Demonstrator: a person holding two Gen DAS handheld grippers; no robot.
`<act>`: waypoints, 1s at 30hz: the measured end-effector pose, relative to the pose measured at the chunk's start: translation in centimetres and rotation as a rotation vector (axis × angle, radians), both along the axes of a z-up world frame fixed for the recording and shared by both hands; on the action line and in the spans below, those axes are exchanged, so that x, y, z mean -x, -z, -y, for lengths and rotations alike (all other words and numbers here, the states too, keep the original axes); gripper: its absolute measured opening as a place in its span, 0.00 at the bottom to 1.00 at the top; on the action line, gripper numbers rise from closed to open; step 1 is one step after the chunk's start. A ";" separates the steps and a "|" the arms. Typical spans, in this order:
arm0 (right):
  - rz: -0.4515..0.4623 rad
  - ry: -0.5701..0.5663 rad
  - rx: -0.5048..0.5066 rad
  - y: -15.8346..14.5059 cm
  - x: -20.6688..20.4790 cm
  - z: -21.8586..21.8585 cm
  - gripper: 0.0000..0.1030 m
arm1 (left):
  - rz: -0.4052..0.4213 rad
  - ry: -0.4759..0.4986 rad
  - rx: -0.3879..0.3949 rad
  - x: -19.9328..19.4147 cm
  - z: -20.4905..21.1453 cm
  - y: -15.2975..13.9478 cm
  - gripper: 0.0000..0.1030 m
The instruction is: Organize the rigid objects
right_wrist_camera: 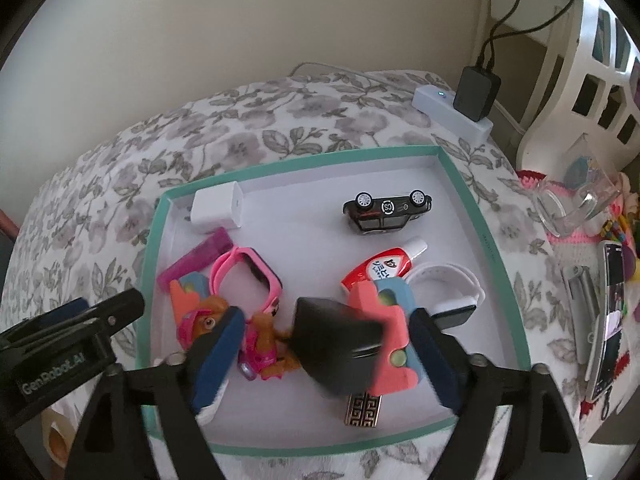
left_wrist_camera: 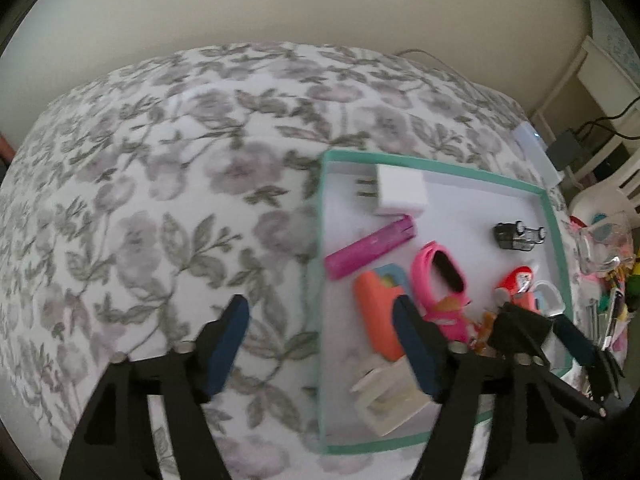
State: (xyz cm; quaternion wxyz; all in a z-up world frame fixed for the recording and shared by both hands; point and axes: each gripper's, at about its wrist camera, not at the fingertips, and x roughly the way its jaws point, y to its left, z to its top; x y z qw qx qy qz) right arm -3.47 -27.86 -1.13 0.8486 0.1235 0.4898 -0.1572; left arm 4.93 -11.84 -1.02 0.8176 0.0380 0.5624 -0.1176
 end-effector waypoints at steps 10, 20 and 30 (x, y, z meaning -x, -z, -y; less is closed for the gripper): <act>-0.009 -0.020 0.008 0.0 2.1 -1.6 0.98 | 0.021 -0.068 -0.067 2.2 -3.4 0.5 0.93; -0.022 -0.038 0.021 0.0 4.0 -3.0 0.99 | 0.035 -0.058 -0.080 4.5 -5.0 -0.1 0.93; -0.029 -0.057 0.041 -0.5 5.4 -4.2 0.99 | 0.066 -0.069 -0.099 6.0 -6.2 -1.1 0.93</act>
